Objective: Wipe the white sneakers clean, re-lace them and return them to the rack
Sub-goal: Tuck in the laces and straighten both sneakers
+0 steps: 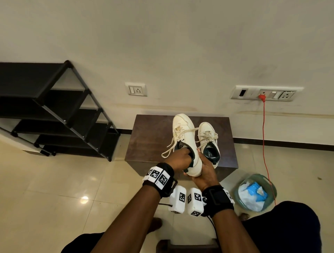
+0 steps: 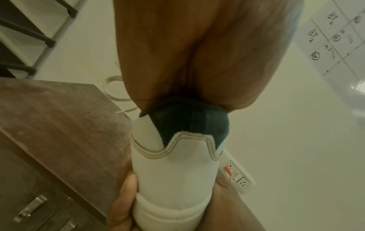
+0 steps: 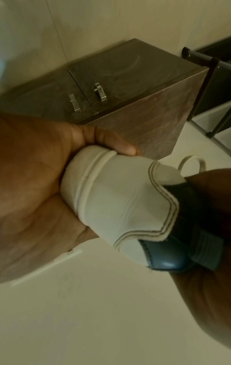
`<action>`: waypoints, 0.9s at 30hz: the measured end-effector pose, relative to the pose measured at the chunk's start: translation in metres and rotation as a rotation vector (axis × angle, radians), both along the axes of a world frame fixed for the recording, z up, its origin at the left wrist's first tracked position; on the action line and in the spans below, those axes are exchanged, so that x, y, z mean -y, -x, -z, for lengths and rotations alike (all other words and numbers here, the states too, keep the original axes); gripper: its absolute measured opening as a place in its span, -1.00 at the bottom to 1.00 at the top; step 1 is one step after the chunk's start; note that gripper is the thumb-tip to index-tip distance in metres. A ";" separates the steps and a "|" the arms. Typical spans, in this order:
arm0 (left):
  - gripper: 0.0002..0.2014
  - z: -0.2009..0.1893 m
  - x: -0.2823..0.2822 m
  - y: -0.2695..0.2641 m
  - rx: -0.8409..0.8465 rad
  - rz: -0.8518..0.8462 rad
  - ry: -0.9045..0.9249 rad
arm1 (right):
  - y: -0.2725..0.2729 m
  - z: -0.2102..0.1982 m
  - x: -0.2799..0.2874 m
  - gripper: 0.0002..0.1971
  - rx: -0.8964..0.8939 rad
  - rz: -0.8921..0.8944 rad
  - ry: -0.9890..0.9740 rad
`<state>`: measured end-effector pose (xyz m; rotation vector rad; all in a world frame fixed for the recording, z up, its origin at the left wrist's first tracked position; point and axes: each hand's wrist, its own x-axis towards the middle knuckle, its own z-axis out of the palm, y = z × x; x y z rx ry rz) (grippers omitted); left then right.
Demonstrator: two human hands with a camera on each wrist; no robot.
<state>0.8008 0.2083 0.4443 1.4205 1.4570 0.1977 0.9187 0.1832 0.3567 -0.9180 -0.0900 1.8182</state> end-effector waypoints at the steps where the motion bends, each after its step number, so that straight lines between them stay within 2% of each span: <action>1: -0.70 -0.003 0.000 -0.002 0.004 0.009 0.013 | -0.002 0.002 0.001 -0.64 -0.009 0.002 -0.003; 7: -0.70 0.007 -0.002 -0.018 -0.030 0.013 0.098 | -0.009 0.012 0.007 -0.64 -0.014 0.001 0.007; 9: -0.73 0.009 0.000 -0.013 -0.078 0.069 0.016 | -0.006 0.022 0.010 -0.59 -0.006 -0.009 0.052; 11: -0.81 0.013 0.004 -0.006 -0.204 0.052 -0.186 | -0.001 0.032 0.011 -0.51 0.037 -0.048 0.104; 13: -0.87 0.021 0.007 0.001 -0.310 -0.085 -0.371 | 0.002 0.035 0.011 -0.53 0.037 -0.081 0.120; 15: -0.85 0.020 0.012 0.006 -0.424 -0.159 -0.460 | 0.003 0.037 0.012 -0.55 0.019 -0.096 0.127; 18: -0.76 0.017 0.011 0.012 -0.577 -0.038 -0.599 | 0.005 0.033 0.014 -0.54 -0.009 -0.090 0.162; 23: -0.78 0.016 0.003 0.015 -0.714 0.095 -0.696 | 0.008 0.026 0.013 -0.51 0.001 -0.079 0.185; 27: -0.78 0.017 -0.002 0.018 -0.656 0.072 -0.723 | 0.009 0.026 0.010 -0.47 -0.014 -0.066 0.194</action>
